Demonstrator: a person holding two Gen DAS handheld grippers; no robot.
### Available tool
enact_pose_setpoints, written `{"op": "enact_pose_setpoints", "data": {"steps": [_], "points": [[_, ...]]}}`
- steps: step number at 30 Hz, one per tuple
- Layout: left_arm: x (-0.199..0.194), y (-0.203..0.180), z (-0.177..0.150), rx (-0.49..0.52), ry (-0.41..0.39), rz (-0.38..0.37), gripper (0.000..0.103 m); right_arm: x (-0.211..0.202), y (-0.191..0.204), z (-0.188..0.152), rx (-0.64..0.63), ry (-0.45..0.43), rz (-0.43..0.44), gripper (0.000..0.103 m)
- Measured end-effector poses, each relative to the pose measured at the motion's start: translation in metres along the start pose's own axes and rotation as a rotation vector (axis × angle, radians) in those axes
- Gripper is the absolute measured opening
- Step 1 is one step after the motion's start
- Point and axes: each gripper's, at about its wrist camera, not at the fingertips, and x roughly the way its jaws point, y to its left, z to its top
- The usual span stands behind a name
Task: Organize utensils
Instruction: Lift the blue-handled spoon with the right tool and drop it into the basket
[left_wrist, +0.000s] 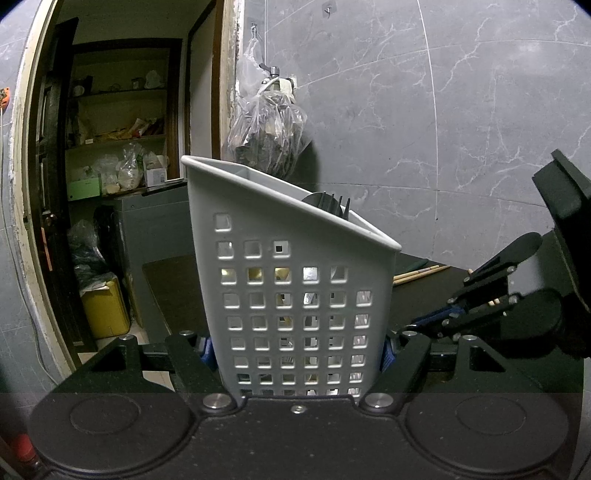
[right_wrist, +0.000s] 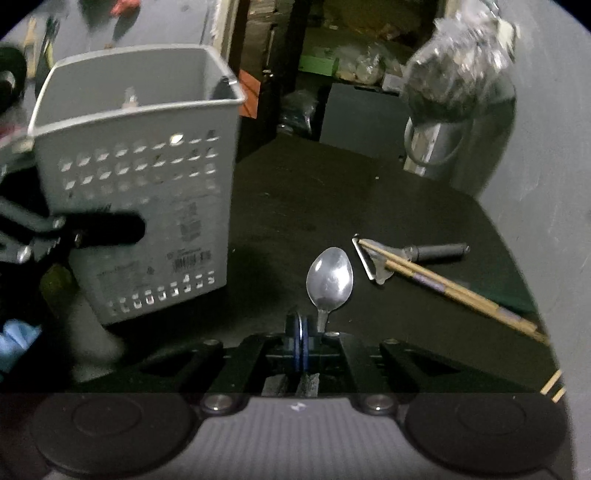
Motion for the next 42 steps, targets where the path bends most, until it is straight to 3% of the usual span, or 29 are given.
{"op": "enact_pose_setpoints", "data": {"steps": [8, 16, 21, 31, 42], "points": [[0.000, 0.000, 0.000, -0.001, 0.001, 0.000, 0.076, 0.002, 0.021, 0.001, -0.092, 0.012, -0.019, 0.003], [0.000, 0.000, 0.000, 0.000, 0.000, 0.000, 0.076, 0.003, 0.020, -0.001, -0.083, 0.014, -0.009, 0.003], [0.000, 0.000, 0.000, 0.001, 0.001, 0.000, 0.076, -0.007, 0.015, 0.001, -0.044, -0.032, -0.042, 0.003], [0.000, 0.000, 0.000, 0.000, 0.001, 0.001, 0.076, -0.061, -0.011, 0.014, 0.128, -0.327, -0.064, 0.003], [0.001, 0.000, 0.000, -0.003, 0.000, 0.003, 0.076, -0.112, -0.038, 0.071, 0.218, -0.725, -0.089, 0.003]]}}
